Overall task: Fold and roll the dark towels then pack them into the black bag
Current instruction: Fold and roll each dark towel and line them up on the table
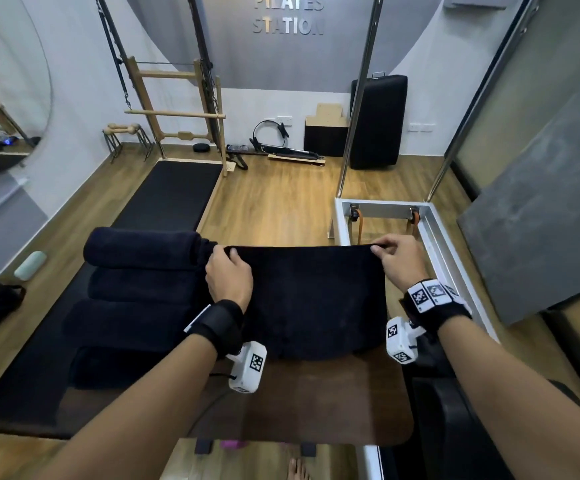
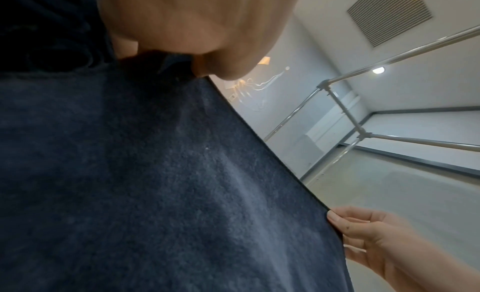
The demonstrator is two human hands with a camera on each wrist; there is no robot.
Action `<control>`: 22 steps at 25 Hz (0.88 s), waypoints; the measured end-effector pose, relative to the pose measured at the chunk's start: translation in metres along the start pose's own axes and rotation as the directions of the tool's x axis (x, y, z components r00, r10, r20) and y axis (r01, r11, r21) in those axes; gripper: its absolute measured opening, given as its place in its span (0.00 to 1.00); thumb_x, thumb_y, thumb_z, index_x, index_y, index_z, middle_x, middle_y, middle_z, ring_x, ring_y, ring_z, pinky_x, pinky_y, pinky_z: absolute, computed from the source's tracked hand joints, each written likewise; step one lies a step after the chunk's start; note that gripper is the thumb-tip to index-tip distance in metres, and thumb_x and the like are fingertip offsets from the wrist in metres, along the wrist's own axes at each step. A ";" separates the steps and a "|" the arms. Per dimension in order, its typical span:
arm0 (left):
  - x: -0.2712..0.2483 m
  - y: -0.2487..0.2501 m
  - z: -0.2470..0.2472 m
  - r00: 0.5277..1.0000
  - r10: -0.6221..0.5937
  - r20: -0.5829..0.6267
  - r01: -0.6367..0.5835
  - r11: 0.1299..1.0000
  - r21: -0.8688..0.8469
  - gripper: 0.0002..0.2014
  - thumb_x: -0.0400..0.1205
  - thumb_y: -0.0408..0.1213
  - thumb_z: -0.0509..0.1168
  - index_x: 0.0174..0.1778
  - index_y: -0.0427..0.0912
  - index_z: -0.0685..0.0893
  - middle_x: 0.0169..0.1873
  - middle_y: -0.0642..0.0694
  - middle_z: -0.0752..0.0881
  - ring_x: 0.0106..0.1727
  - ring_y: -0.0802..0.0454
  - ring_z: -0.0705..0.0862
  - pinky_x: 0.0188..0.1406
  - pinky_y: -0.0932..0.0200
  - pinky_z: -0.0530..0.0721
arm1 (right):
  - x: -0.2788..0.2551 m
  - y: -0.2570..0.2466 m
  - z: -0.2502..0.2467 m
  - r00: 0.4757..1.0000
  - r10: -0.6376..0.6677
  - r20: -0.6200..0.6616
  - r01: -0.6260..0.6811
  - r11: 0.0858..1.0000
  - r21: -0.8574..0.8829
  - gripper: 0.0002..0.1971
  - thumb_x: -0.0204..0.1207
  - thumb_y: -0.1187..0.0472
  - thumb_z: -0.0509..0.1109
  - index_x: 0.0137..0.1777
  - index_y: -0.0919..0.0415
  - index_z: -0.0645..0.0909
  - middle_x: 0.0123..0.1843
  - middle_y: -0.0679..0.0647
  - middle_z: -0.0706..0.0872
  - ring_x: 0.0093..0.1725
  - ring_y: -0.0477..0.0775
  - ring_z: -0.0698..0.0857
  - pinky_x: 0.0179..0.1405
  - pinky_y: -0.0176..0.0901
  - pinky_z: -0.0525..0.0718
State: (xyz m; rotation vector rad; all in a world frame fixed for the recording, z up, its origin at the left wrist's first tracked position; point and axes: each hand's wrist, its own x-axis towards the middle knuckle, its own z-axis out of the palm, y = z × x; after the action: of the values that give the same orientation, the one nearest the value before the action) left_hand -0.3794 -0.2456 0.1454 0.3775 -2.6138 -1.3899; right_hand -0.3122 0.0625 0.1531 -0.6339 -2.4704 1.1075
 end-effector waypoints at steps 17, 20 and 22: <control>0.033 -0.025 0.048 0.979 -0.162 0.121 0.119 0.945 0.304 0.14 0.93 0.36 0.61 0.69 0.32 0.84 0.72 0.34 0.75 0.71 0.31 0.78 0.70 0.39 0.79 | 0.041 0.046 0.059 0.960 0.147 0.238 -0.094 0.971 -0.219 0.03 0.77 0.65 0.80 0.50 0.60 0.92 0.52 0.54 0.91 0.57 0.57 0.89 0.62 0.53 0.87; 0.031 -0.025 0.048 0.971 -0.211 0.111 0.178 0.952 0.250 0.14 0.92 0.37 0.63 0.72 0.37 0.84 0.69 0.33 0.76 0.64 0.29 0.83 0.59 0.42 0.81 | 0.035 0.044 0.058 0.957 0.130 0.259 -0.066 0.968 -0.242 0.14 0.77 0.65 0.81 0.62 0.56 0.89 0.60 0.52 0.87 0.62 0.57 0.85 0.64 0.51 0.85; 0.029 -0.022 0.048 0.969 -0.233 0.085 0.214 0.958 0.190 0.13 0.92 0.37 0.63 0.70 0.41 0.86 0.67 0.32 0.76 0.58 0.29 0.85 0.52 0.45 0.79 | 0.033 0.043 0.059 0.955 0.133 0.264 -0.056 0.959 -0.278 0.10 0.78 0.62 0.81 0.57 0.54 0.91 0.60 0.53 0.87 0.61 0.57 0.86 0.63 0.53 0.86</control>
State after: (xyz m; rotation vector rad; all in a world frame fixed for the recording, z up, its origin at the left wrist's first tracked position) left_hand -0.4166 -0.2276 0.1011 0.6602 -2.8704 -1.2705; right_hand -0.3582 0.0698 0.0881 -0.7229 -2.8959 0.9609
